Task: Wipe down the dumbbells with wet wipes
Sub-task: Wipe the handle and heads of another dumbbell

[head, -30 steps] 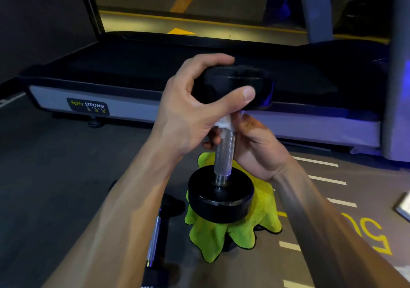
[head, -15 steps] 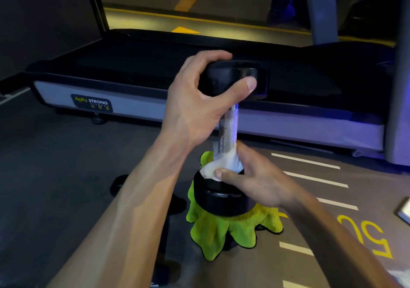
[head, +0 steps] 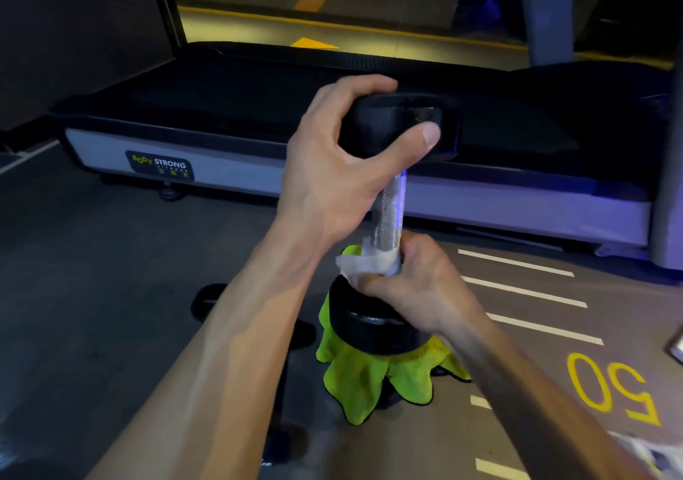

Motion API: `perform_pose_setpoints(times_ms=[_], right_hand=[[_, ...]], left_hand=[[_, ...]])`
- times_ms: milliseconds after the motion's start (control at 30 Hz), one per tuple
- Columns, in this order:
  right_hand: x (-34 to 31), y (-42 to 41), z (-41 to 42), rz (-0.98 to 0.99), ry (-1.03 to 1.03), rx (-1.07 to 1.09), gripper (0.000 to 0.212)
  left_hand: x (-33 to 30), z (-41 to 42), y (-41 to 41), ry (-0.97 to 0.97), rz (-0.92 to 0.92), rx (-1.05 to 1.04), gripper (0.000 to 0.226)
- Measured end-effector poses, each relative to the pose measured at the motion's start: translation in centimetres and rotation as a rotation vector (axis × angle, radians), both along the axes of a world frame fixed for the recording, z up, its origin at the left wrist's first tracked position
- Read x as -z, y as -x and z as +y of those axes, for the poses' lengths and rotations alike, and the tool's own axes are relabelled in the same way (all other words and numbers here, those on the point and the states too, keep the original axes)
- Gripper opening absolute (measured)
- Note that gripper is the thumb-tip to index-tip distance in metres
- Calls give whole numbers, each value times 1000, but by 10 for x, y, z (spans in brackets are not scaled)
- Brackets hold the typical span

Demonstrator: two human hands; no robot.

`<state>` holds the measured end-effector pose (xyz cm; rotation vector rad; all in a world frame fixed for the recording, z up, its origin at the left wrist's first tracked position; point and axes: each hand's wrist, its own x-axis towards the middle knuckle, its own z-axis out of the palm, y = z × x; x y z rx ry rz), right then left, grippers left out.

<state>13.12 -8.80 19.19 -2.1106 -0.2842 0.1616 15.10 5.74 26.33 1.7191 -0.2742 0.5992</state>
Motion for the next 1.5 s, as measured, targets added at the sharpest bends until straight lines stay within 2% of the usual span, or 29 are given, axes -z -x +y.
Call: perform_pose_setpoints(times_ms=[100, 167, 267, 400, 467, 533, 600, 700, 767, 833, 900, 1000, 1067, 1167, 1233, 1333, 1400, 1500], right_hand=[[3, 3, 9, -47, 21, 86, 22], [0, -2, -1, 1, 24, -45, 19], [-1, -14, -24, 152, -89, -319, 33], [1, -17, -43, 285, -241, -443, 36], [8, -15, -44, 275, -367, -234, 33], [15, -13, -47, 204, -446, 111, 37], [17, -10, -49, 88, -355, 259, 38], [2, 3, -33, 108, -99, 109, 38], [-12, 17, -21, 167, 97, -17, 22], [-25, 32, -13, 122, 292, -50, 17], [-35, 51, -9, 21, 425, -48, 18], [-36, 74, -2, -162, 595, -80, 35], [-36, 74, -3, -146, 489, -64, 33], [-34, 44, -9, -7, 219, 124, 31], [-36, 26, -6, -86, 87, 209, 37], [-41, 26, 12, -113, -167, 265, 27], [-39, 43, 32, -111, -219, 246, 30], [-29, 55, 55, -252, -171, 206, 55]], left_hand=[[1, 2, 2, 8, -8, 10, 50], [2, 5, 2, 8, -16, 0, 51], [1, 7, 0, -3, -2, -2, 52], [1, 7, 1, 0, -7, 11, 51], [2, 5, 3, 15, -13, 16, 51], [1, 4, 4, 21, -9, 11, 51], [1, 4, 3, 16, 5, 9, 51], [-1, 3, 2, 17, 19, 10, 51], [-1, 3, 2, 18, 16, 5, 52], [-1, 3, 2, 10, 17, 0, 52], [-2, 3, 2, 0, 21, -9, 52], [-2, 4, 1, -7, 32, -13, 51], [-2, 6, 2, -17, 21, -16, 51], [-1, 7, 3, -32, 4, -3, 50], [-1, 7, 4, -42, -1, 1, 51], [-2, 5, 2, -47, -8, 6, 52], [-1, 5, 1, -54, -7, 5, 52], [0, 4, 2, -76, -17, -17, 52]])
